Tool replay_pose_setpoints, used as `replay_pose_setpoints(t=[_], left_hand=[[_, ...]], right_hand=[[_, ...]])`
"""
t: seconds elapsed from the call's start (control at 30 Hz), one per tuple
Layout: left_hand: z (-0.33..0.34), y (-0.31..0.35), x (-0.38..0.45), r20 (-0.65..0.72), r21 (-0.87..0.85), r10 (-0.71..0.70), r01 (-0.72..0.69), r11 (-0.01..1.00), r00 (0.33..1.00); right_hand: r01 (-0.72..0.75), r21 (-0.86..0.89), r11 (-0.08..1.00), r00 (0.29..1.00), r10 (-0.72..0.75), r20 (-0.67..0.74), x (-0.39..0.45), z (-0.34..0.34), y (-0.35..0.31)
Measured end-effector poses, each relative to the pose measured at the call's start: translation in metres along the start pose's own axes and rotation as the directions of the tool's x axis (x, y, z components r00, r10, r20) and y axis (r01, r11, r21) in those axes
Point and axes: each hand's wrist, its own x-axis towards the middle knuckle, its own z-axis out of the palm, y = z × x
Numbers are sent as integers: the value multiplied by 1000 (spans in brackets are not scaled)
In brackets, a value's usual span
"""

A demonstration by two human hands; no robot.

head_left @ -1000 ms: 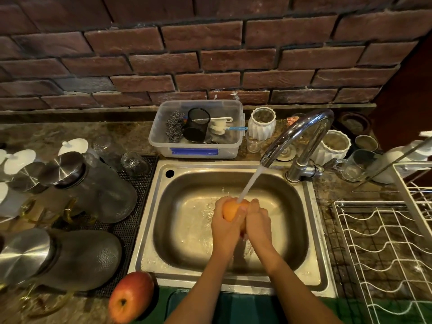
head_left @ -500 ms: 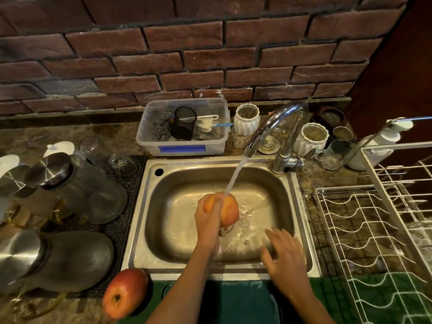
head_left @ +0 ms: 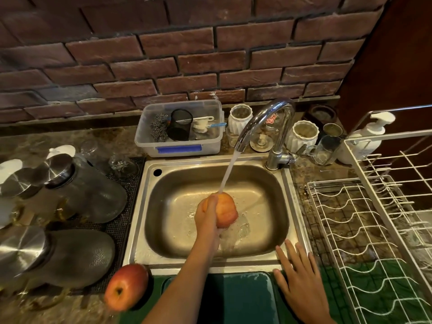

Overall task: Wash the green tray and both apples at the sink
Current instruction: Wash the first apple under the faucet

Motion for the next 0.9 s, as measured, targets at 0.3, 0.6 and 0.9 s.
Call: replay_pose_setpoints(t=[0.3,0.6,0.9], left_hand=[[-7,-2,-17,30,-120,-102,105,987,994],[-60,-7,-61,152,-13,-12,14,1000,988],[-145,-23,-114,104,612,402,-377,696,910]], right_hand=[[-3,-60,998,1000,3,8,2,3,1],[7,-105,994,998,-14,-65,2,9,5],[29,-195,980,992,-52,-113,2,20,9]])
